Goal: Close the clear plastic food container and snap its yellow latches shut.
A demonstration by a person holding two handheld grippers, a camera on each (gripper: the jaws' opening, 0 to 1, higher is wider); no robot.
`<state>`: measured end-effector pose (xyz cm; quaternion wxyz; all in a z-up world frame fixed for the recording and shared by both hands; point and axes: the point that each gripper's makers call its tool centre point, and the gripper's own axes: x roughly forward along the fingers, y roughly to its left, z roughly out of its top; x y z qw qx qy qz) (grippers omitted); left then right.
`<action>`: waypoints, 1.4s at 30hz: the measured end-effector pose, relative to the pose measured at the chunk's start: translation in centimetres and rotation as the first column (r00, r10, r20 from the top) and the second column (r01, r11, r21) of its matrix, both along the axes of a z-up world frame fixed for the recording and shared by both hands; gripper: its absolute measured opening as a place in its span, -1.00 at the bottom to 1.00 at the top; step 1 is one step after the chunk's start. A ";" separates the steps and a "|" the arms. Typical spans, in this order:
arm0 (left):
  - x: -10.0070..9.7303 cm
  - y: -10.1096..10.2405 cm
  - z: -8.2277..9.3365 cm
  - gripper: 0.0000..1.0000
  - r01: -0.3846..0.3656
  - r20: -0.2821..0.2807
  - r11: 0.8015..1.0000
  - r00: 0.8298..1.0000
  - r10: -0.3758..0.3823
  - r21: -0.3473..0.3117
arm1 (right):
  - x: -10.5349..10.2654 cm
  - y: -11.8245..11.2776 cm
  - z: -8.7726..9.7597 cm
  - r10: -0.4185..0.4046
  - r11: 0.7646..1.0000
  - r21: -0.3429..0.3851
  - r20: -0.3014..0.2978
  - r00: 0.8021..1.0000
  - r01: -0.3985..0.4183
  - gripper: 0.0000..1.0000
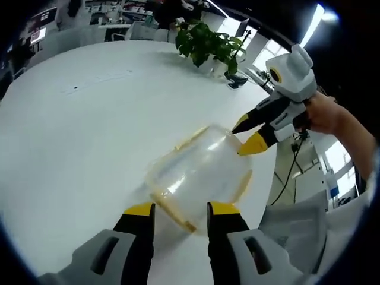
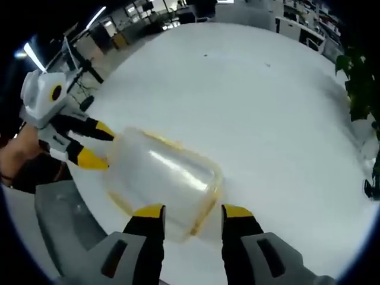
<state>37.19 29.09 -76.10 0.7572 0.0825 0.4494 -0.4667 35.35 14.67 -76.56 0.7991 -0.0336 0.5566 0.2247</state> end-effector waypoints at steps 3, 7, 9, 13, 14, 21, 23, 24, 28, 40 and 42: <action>0.1 0.2 0.2 -0.32 0.015 0.014 1.000 1.000 -0.015 0.021 | 0.1 -0.1 0.2 0.020 1.000 -0.014 0.003 1.000 -0.020 -0.28; 0.2 0.4 0.5 -0.32 0.043 0.040 0.998 0.998 -0.044 0.041 | 0.3 -0.4 0.4 0.075 0.996 -0.049 0.008 0.997 -0.075 -0.29; 0.2 0.3 0.7 -0.32 0.056 0.047 0.997 0.997 -0.058 0.044 | 0.2 -0.4 0.5 0.088 0.995 -0.055 0.008 0.996 -0.087 -0.30; 0.3 0.4 1.0 -0.33 0.126 0.111 0.987 0.984 -0.137 0.100 | -0.1 -0.5 0.5 0.126 0.990 -0.066 -0.002 0.992 -0.126 -0.31; 0.3 0.4 1.1 -0.33 0.129 0.110 0.987 0.984 -0.139 0.101 | -0.1 -0.7 0.4 0.142 0.987 -0.073 -0.006 0.990 -0.142 -0.31; 0.2 0.1 1.9 -0.40 0.186 0.120 0.976 0.973 -0.199 0.115 | -0.3 -1.1 0.4 0.188 0.976 -0.106 -0.012 0.982 -0.188 -0.31; 0.1 -0.1 2.0 -0.39 0.218 0.138 0.967 0.962 -0.236 0.134 | -0.4 -1.2 0.6 0.204 0.972 -0.111 -0.014 0.979 -0.205 -0.31; 0.1 -0.2 2.1 -0.38 0.229 0.147 0.964 0.958 -0.247 0.134 | -0.4 -1.2 0.6 0.212 0.971 -0.113 -0.014 0.977 -0.212 -0.31; 0.0 -0.3 2.2 -0.38 0.255 0.159 0.955 0.947 -0.278 0.150 | -0.4 -1.4 0.7 0.246 0.961 -0.130 -0.014 0.969 -0.246 -0.32; -0.3 -0.5 2.2 -0.38 0.321 0.178 0.930 0.919 -0.352 0.181 | -0.5 -1.4 1.0 0.380 0.909 -0.177 -0.014 0.925 -0.376 -0.34; -0.4 -0.6 2.2 -0.38 0.330 0.178 0.926 0.915 -0.361 0.183 | -0.5 -1.3 1.1 0.398 0.901 -0.184 -0.013 0.917 -0.393 -0.34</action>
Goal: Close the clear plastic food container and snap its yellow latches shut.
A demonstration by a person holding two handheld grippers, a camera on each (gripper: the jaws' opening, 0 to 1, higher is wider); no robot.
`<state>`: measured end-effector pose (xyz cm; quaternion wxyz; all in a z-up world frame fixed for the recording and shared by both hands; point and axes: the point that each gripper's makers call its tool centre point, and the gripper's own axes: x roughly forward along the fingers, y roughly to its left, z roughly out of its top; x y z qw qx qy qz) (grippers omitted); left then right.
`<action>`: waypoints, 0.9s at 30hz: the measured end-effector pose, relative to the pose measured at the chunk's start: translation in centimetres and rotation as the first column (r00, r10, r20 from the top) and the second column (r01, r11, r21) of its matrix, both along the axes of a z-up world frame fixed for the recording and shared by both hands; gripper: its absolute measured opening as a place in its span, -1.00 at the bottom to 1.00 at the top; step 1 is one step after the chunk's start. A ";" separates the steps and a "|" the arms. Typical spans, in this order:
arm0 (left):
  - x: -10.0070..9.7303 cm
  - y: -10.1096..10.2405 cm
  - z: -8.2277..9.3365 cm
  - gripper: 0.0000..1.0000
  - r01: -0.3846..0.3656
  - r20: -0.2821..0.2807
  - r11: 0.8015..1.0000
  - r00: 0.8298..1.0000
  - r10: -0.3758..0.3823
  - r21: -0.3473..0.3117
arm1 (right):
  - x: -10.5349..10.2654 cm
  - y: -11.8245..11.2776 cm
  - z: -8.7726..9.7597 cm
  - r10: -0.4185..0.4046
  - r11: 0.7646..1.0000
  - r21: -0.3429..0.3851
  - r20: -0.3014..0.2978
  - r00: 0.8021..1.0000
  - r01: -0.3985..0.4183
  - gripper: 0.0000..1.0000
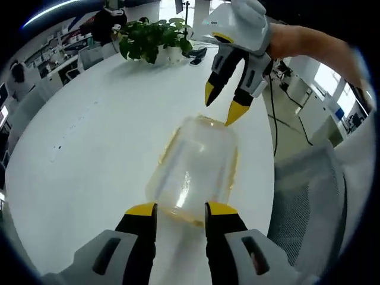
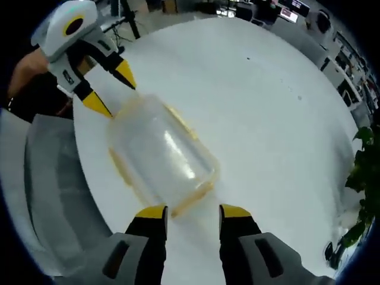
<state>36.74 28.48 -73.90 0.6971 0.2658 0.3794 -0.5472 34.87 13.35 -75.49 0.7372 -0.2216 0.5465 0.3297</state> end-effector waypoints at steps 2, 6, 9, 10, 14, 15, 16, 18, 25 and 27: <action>0.0 -0.1 0.0 -0.38 0.014 0.007 1.000 1.000 -0.014 0.005 | 0.0 0.2 0.1 0.024 1.000 -0.001 0.002 1.000 -0.024 -0.34; 0.0 -0.2 -0.2 -0.38 0.041 0.018 0.999 0.999 -0.041 0.014 | -0.2 0.4 -0.2 0.081 0.997 -0.017 -0.003 0.997 -0.081 -0.35; 0.2 -0.1 -0.1 -0.38 0.048 0.029 0.999 0.998 -0.048 0.019 | -0.2 0.5 -0.2 0.107 0.994 -0.020 -0.003 0.994 -0.107 -0.35; 0.3 -0.1 -0.1 -0.39 0.049 0.034 0.999 0.998 -0.050 0.023 | -0.3 0.5 -0.3 0.114 0.993 -0.024 -0.006 0.994 -0.114 -0.35; 0.3 -0.2 -0.1 -0.39 0.083 0.051 0.996 0.995 -0.084 0.034 | -0.2 0.6 -0.2 0.142 0.989 -0.033 -0.004 0.990 -0.142 -0.34; 0.3 -0.1 -0.2 -0.39 0.093 0.055 0.995 0.994 -0.096 0.046 | -0.2 0.7 -0.2 0.150 0.988 -0.032 -0.004 0.989 -0.150 -0.34; 0.4 0.0 -0.3 -0.39 0.100 0.063 0.994 0.993 -0.104 0.053 | -0.2 0.9 -0.2 0.163 0.986 -0.031 -0.004 0.987 -0.163 -0.34; 0.4 0.0 -0.3 -0.39 0.113 0.066 0.992 0.991 -0.117 0.051 | -0.1 1.0 -0.1 0.183 0.982 -0.038 -0.002 0.983 -0.183 -0.34; 0.5 0.2 -0.4 -0.39 0.131 0.063 0.990 0.989 -0.133 0.044 | -0.3 1.5 -0.2 0.238 0.971 -0.038 -0.001 0.971 -0.238 -0.35; 0.4 0.2 -0.5 -0.40 0.136 0.056 0.990 0.989 -0.138 0.038 | -0.3 1.7 -0.2 0.245 0.969 -0.033 -0.002 0.970 -0.245 -0.34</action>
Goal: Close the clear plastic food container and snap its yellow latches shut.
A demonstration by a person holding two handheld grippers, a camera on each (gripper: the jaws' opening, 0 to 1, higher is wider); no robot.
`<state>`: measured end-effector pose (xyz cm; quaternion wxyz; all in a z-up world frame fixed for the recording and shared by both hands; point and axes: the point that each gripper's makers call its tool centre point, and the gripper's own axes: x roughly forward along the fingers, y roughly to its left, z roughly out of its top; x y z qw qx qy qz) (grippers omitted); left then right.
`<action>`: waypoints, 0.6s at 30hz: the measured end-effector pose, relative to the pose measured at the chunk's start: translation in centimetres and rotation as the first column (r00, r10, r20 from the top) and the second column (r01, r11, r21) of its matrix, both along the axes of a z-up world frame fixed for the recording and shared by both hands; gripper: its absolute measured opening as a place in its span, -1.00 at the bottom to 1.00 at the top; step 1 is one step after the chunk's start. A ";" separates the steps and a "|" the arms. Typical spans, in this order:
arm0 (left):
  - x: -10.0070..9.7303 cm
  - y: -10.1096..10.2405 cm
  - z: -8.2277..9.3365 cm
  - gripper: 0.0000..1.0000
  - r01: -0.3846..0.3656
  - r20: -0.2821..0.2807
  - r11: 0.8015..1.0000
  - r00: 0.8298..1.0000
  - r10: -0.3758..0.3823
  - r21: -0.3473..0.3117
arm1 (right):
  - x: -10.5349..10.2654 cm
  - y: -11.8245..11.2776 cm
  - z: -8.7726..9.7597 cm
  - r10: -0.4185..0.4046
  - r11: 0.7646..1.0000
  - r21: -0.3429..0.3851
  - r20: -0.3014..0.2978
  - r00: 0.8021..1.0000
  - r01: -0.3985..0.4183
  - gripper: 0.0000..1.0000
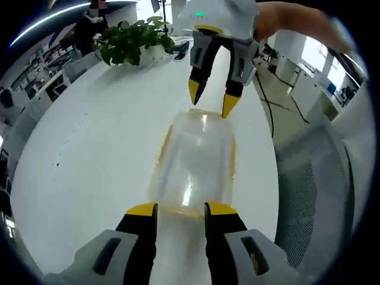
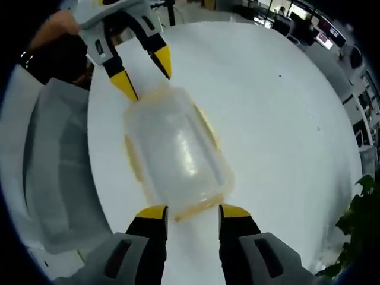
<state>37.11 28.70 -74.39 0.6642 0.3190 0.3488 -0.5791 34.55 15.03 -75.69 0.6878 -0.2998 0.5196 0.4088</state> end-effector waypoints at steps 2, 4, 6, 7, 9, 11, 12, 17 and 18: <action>0.0 0.0 0.0 -0.40 0.013 0.009 1.000 1.000 -0.013 0.001 | 0.0 0.0 0.0 0.012 1.000 -0.002 0.003 1.000 -0.012 -0.34; 0.0 -0.2 0.1 -0.40 0.017 0.011 1.000 1.000 -0.017 -0.005 | 0.1 0.2 0.1 0.017 1.000 0.000 0.007 1.000 -0.017 -0.35; 0.0 -0.3 0.2 -0.40 0.018 0.012 1.000 1.000 -0.017 -0.014 | 0.2 0.4 0.2 0.020 1.000 0.003 0.009 1.000 -0.020 -0.35; 0.0 -0.4 0.3 -0.40 0.020 0.011 1.000 1.000 -0.020 -0.018 | 0.2 0.5 0.2 0.025 1.000 0.005 0.011 1.000 -0.025 -0.35; -0.1 -0.5 0.4 -0.40 0.032 0.013 0.999 0.999 -0.032 -0.024 | 0.3 0.6 0.3 0.035 0.999 0.007 0.014 0.999 -0.036 -0.35; -0.3 -0.7 0.4 -0.40 0.044 0.016 0.999 0.999 -0.043 -0.030 | 0.2 0.8 0.3 0.045 0.999 0.010 0.014 0.999 -0.045 -0.36; -0.3 -0.8 0.4 -0.40 0.046 0.016 0.999 0.999 -0.045 -0.029 | 0.2 0.9 0.3 0.048 0.999 0.012 0.014 0.999 -0.049 -0.36; -0.7 -1.4 0.4 -0.40 0.064 0.016 0.997 0.998 -0.063 -0.038 | 0.3 1.4 0.2 0.066 0.998 0.018 0.016 0.998 -0.066 -0.37; -0.8 -1.7 0.4 -0.40 0.068 0.020 0.997 0.998 -0.067 -0.039 | 0.3 1.7 0.2 0.070 0.997 0.020 0.017 0.997 -0.070 -0.37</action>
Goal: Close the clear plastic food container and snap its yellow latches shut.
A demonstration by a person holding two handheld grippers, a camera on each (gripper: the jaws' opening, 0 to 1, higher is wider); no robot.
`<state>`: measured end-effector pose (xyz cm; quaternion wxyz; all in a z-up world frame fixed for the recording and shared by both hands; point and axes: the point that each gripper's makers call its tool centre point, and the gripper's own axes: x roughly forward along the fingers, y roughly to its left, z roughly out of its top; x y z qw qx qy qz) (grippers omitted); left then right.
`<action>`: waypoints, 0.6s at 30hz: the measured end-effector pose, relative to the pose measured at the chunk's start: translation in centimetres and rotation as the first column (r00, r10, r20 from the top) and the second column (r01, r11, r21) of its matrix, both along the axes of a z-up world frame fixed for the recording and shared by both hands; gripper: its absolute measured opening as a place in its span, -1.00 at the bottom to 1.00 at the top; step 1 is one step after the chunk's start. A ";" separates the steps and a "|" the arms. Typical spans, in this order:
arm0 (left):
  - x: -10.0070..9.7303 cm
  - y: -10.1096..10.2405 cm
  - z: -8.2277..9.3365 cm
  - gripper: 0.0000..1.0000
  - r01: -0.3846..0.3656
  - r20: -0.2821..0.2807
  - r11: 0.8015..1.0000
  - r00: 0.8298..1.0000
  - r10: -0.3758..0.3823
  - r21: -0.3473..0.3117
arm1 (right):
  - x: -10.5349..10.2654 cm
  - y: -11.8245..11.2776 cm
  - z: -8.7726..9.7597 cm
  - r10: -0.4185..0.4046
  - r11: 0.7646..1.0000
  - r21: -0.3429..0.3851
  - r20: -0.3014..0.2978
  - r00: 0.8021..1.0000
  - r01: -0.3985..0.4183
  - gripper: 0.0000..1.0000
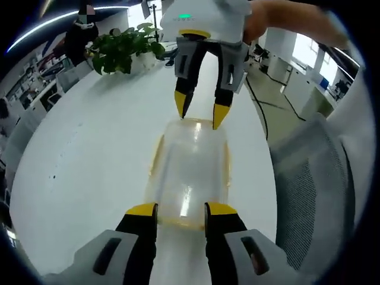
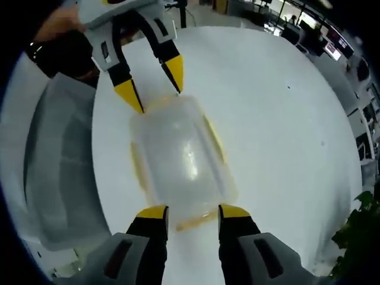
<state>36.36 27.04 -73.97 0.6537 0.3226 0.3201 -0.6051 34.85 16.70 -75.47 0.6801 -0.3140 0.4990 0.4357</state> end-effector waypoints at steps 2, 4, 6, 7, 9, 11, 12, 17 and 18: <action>0.0 -0.3 0.1 -0.40 0.006 0.000 1.000 1.000 -0.006 -0.007 | 0.1 0.4 0.0 0.010 1.000 0.005 0.001 1.000 -0.010 -0.37; -0.1 -0.6 0.1 -0.40 0.006 -0.005 1.000 1.000 -0.006 -0.015 | 0.2 0.8 0.0 0.022 1.000 0.005 0.005 1.000 -0.022 -0.38; -0.1 -0.9 0.0 -0.40 0.009 -0.006 1.000 1.000 -0.009 -0.018 | 0.2 1.2 0.0 0.027 1.000 0.009 0.007 1.000 -0.027 -0.38; -0.1 -1.0 -0.1 -0.40 0.011 -0.006 1.000 1.000 -0.011 -0.017 | 0.3 1.4 -0.1 0.031 0.999 0.011 0.007 0.999 -0.031 -0.38; -0.2 -1.2 -0.1 -0.40 0.018 -0.008 0.999 1.000 -0.018 -0.027 | 0.3 1.8 -0.1 0.040 0.999 0.018 0.007 0.999 -0.040 -0.39; -0.4 -1.5 -0.1 -0.40 0.023 -0.011 0.999 1.000 -0.023 -0.031 | 0.4 2.1 -0.1 0.046 0.999 0.022 0.009 0.999 -0.046 -0.39; -0.5 -1.6 -0.1 -0.40 0.027 -0.008 0.999 1.000 -0.027 -0.034 | 0.4 2.3 -0.1 0.049 0.999 0.023 0.009 0.999 -0.049 -0.39; -0.7 -2.4 -0.1 -0.40 0.034 -0.013 0.998 0.999 -0.035 -0.046 | 0.7 3.4 0.0 0.066 0.997 0.041 0.011 0.998 -0.066 -0.40; -0.7 -2.5 -0.2 -0.40 0.034 -0.013 0.998 0.999 -0.035 -0.046 | 0.7 3.6 0.1 0.068 0.997 0.047 0.010 0.998 -0.068 -0.39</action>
